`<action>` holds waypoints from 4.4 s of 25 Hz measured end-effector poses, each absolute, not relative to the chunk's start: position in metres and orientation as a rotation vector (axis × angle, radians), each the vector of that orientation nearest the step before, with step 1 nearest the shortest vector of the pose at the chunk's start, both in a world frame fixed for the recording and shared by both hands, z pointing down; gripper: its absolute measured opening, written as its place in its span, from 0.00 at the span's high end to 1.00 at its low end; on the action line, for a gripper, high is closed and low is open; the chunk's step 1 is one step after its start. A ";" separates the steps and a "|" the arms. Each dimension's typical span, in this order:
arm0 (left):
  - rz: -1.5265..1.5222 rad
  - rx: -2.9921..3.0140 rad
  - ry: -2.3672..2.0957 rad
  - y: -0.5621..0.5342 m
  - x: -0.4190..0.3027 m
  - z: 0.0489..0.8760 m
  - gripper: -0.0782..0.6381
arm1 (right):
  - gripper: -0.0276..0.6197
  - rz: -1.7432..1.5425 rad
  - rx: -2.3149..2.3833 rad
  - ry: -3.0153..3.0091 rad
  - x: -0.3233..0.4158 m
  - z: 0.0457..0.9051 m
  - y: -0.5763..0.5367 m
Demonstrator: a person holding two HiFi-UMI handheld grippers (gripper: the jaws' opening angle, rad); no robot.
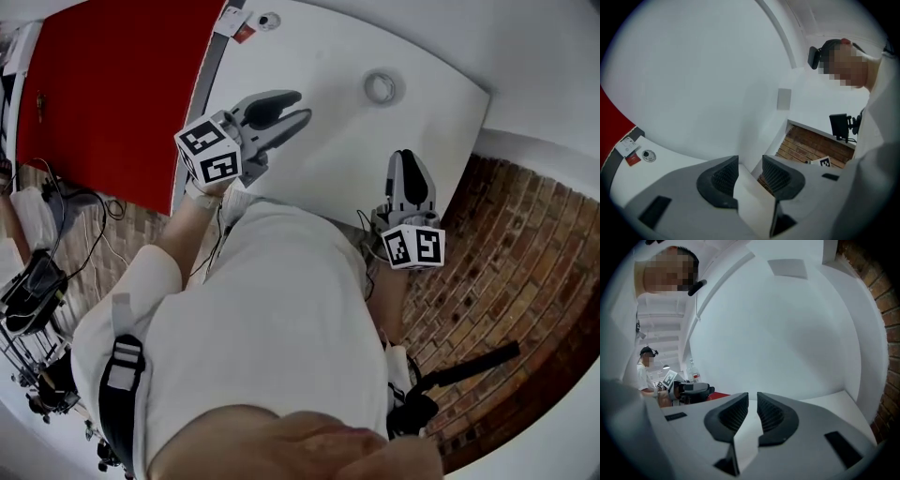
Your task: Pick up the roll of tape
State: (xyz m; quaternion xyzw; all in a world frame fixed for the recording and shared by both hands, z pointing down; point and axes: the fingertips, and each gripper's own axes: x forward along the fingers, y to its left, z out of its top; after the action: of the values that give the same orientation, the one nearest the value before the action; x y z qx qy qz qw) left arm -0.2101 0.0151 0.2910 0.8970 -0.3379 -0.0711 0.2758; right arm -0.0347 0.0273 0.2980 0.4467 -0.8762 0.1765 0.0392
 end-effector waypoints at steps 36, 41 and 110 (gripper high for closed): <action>0.682 2.486 -0.663 -0.154 -0.073 0.444 0.57 | 0.86 0.925 1.424 -2.631 0.021 0.434 -0.024; 0.860 2.485 -0.604 -0.166 -0.056 0.487 0.56 | 0.86 0.976 1.446 -2.602 0.033 0.462 -0.033; 1.342 2.605 -0.770 -0.125 -0.034 0.492 0.73 | 0.86 1.020 1.444 -2.641 0.066 0.473 0.004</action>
State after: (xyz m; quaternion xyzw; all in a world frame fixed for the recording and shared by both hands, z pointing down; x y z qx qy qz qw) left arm -0.0344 -0.1254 0.4921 0.8584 -0.2537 0.4424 0.0559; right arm 0.0663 0.0038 0.4725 0.4543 -0.8309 0.3209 -0.0180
